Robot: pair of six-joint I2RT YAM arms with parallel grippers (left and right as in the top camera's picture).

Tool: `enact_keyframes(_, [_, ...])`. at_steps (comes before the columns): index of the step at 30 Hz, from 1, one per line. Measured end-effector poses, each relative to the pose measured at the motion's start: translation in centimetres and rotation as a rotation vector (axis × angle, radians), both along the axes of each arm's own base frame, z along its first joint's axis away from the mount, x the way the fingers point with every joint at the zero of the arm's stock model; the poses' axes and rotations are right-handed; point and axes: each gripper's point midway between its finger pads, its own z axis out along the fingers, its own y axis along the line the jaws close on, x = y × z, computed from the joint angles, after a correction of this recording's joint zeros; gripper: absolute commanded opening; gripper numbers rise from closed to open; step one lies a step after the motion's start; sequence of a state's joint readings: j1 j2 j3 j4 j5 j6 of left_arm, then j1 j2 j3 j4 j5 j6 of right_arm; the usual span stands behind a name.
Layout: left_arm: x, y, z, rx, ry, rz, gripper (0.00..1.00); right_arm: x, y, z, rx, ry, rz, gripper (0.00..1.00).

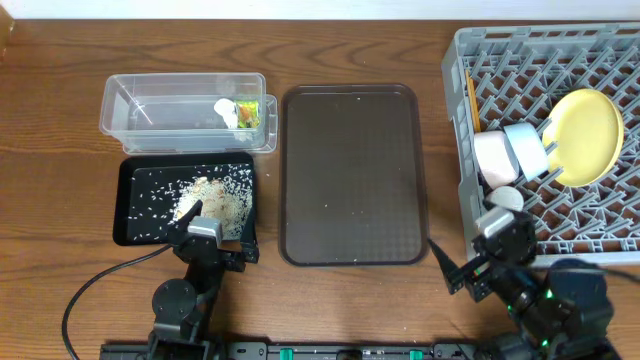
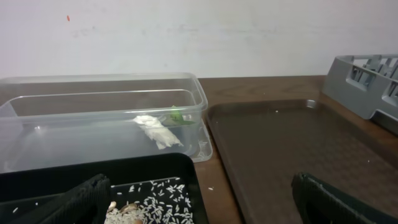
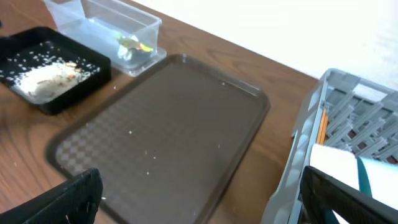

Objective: Sort waste into correct bins and load items into the dishwasher rack

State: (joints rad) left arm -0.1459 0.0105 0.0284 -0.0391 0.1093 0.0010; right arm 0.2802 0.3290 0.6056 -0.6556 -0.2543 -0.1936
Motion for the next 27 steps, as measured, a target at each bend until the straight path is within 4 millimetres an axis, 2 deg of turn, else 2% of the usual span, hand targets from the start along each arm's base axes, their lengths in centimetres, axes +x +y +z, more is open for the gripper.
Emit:
enact_keyframes(8, [0.0, 0.0, 0.0, 0.000, 0.000, 0.000, 0.95, -0.5, -0.2, -4.1, 0.038, -0.109, 0.003, 0.99])
enact_keyframes(14, [0.0, 0.0, 0.0, 0.000, 0.000, 0.001, 0.95, 1.2, 0.4, -6.9, 0.057, -0.172, 0.008, 0.99])
enact_keyframes(17, [0.0, 0.0, 0.0, 0.000, 0.000, 0.001, 0.95, 2.1, 0.6, -7.4, 0.072, -0.229, 0.008, 0.99])
enact_keyframes(22, [0.0, 0.0, 0.0, 0.000, 0.000, 0.001, 0.95, 2.6, 0.8, -6.6, 0.095, -0.318, 0.008, 0.99])
enact_keyframes(27, [0.0, 0.0, 0.0, 0.000, 0.000, 0.001, 0.95, 2.7, 0.8, -7.0, 0.094, -0.316, 0.008, 0.99])
